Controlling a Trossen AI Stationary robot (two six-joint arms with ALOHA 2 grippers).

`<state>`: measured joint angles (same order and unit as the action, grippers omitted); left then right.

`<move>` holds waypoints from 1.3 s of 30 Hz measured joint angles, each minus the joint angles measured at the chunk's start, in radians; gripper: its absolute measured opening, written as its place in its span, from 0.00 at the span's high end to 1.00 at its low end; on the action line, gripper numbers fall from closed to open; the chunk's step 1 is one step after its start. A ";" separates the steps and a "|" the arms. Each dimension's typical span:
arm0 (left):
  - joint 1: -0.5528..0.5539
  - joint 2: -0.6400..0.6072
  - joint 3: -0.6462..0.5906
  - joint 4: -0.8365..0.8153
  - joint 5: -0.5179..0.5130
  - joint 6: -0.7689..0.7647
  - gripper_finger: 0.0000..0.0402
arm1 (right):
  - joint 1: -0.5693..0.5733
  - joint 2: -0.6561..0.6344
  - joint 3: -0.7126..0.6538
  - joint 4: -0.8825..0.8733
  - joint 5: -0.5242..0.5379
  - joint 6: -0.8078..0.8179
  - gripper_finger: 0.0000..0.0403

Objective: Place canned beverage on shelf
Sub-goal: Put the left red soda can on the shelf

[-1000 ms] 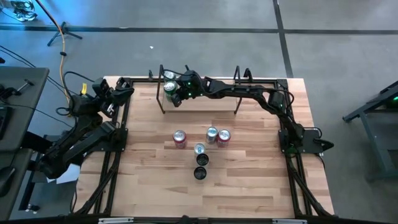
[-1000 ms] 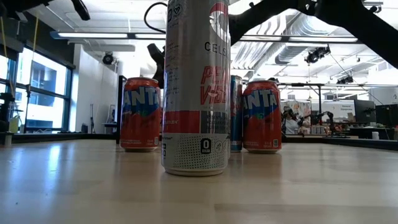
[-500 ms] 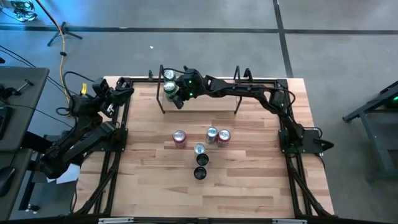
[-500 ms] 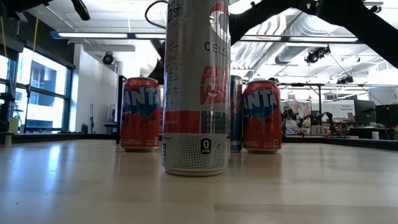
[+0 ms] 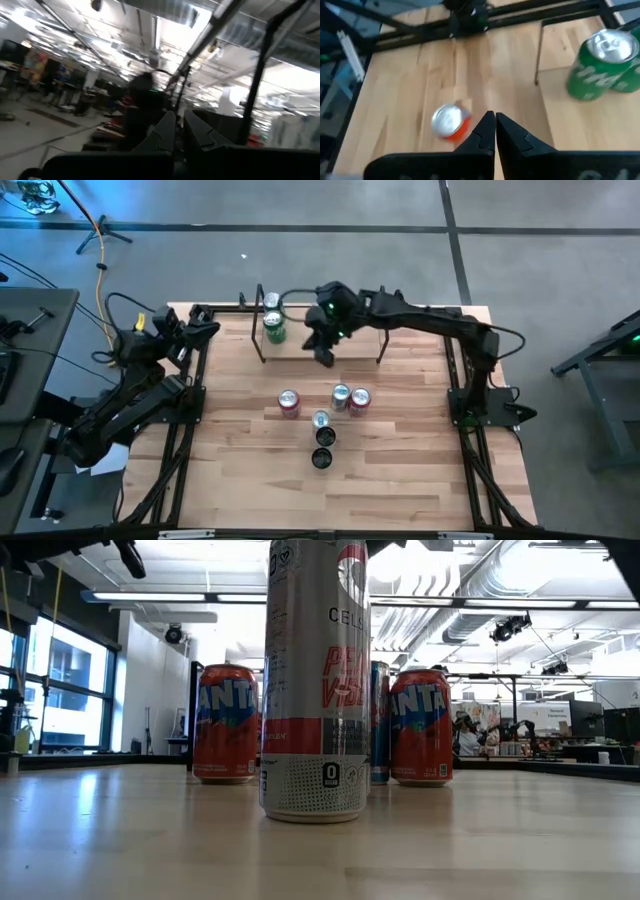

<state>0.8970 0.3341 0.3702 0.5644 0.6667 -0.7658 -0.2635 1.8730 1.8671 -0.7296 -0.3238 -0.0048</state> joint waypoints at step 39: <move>-0.953 0.303 0.000 -0.096 -0.727 0.384 1.00 | 0.398 -0.829 -0.794 0.311 0.441 0.344 1.00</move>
<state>-0.0563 0.6367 0.3698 0.4679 -0.0601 -0.3820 0.1349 1.0438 1.0728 -0.4189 0.1176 0.3391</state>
